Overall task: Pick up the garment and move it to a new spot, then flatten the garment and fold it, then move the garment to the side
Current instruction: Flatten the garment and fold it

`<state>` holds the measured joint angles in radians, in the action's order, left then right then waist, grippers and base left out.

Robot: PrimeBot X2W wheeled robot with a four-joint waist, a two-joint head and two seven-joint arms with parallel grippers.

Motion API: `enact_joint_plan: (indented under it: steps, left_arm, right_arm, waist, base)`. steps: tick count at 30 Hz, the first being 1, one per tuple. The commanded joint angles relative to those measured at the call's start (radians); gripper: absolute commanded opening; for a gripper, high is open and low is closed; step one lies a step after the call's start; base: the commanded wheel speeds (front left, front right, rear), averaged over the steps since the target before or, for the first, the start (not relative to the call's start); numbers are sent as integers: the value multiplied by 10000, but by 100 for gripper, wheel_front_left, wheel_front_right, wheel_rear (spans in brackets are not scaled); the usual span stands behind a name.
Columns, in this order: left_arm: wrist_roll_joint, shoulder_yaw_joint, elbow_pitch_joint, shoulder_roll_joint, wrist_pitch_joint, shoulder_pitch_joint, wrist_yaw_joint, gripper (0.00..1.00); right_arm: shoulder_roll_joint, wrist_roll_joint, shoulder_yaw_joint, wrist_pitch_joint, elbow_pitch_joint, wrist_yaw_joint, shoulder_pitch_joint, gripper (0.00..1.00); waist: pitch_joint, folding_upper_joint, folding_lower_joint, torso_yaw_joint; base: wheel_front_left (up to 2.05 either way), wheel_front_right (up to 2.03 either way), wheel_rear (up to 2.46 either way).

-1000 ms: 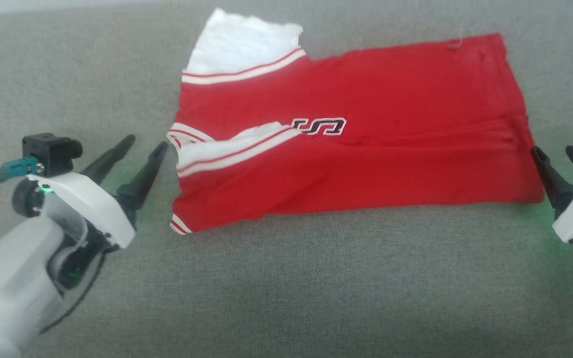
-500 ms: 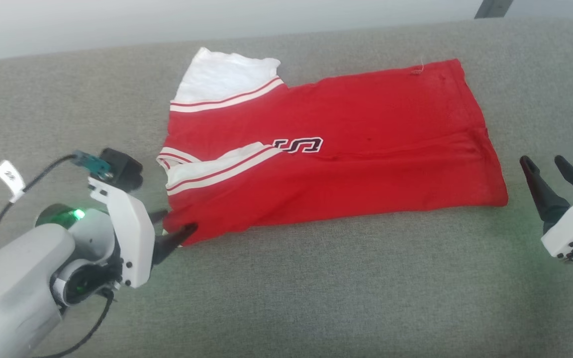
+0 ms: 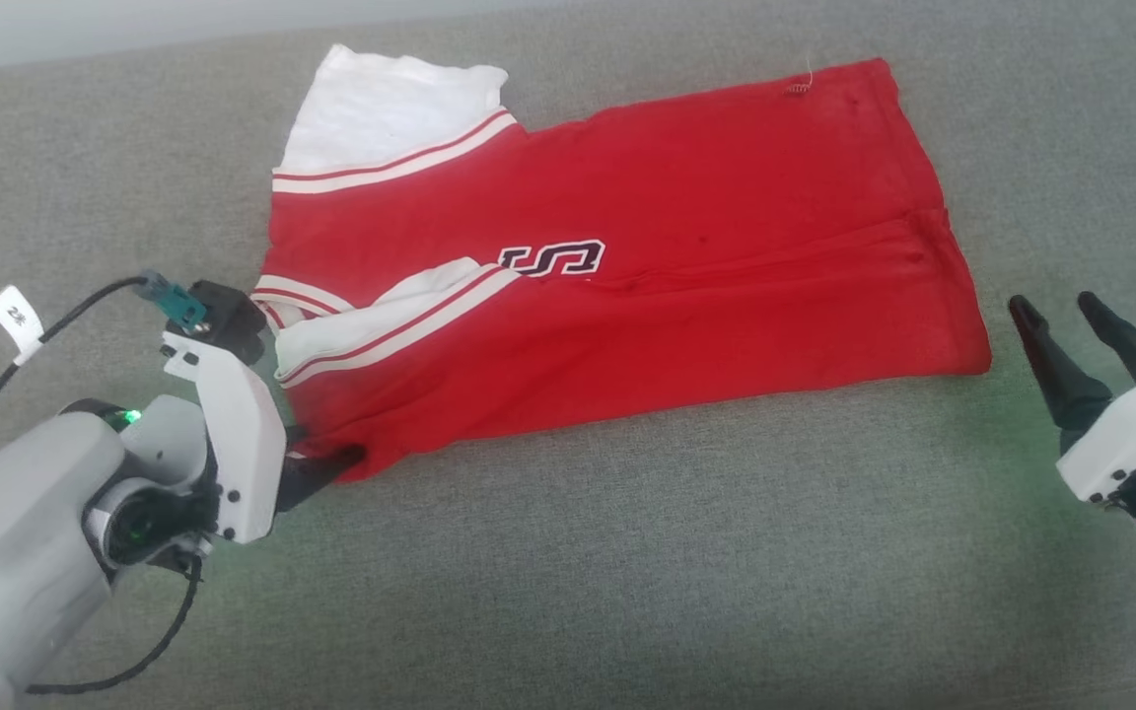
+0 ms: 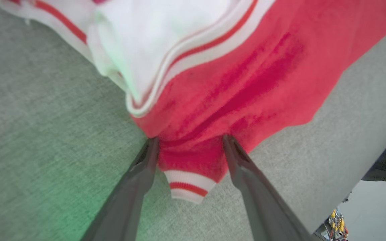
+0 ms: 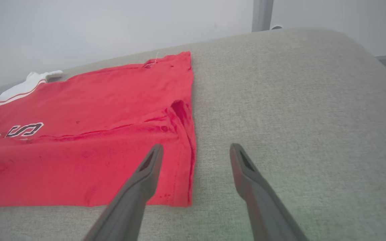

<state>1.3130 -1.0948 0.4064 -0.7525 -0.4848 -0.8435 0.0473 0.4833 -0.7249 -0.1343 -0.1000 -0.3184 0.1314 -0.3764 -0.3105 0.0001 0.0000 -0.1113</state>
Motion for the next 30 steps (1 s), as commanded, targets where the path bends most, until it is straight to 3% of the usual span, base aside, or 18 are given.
enact_joint_plan:
  steps: [1,2,4,5,14,20,25,27,28,30]
  left_arm:
    - [70,-274,314,230,-165,342,-2,100]
    - [90,-313,367,290,-236,318,72,78]
    - [75,-353,476,400,-242,302,168,8]
    - [-4,-407,547,501,-230,267,261,0]
    - [-353,-422,492,1058,163,-171,475,0]
    - [-635,-542,393,1324,384,-377,544,0]
    - [-771,-598,420,1497,502,-457,619,0]
    - [-800,-612,449,1542,564,-472,647,0]
    - [-821,-621,471,1568,604,-476,660,0]
    - [-802,-609,492,1590,649,-459,672,0]
  right_arm:
    - [-8,78,-76,-58,117,-16,-142,100]
    - [20,83,-136,-120,172,-16,-170,100]
    - [121,149,-255,-268,272,-16,-203,100]
    - [242,253,-504,-546,420,-16,-279,100]
    - [1384,621,-2048,-2923,1110,-16,-930,100]
    - [1967,978,-2759,-4145,661,-16,-1668,100]
    - [1810,635,-3244,-5145,22,-8,-1820,100]
    - [1713,342,-3432,-5255,-41,-6,-1844,16]
    - [1693,206,-3451,-5268,-88,-6,-1867,0]
    - [1723,142,-3478,-5250,-126,-6,-1887,0]
  waist:
    - [-79,-1,0,-37]
    - [-126,-1,0,-45]
    - [-201,-1,0,-45]
    - [-285,-1,0,-31]
    - [-632,-1,0,201]
    - [-849,-1,0,410]
    - [-881,-1,0,559]
    - [-872,-1,0,604]
    - [-858,-1,0,629]
    - [-832,-1,0,657]
  base:
    - [0,0,0]
    - [0,0,0]
    - [0,0,0]
    - [0,0,0]
    - [0,0,0]
    - [0,0,0]
    - [0,0,0]
    - [0,0,0]
    - [0,0,0]
    - [0,0,0]
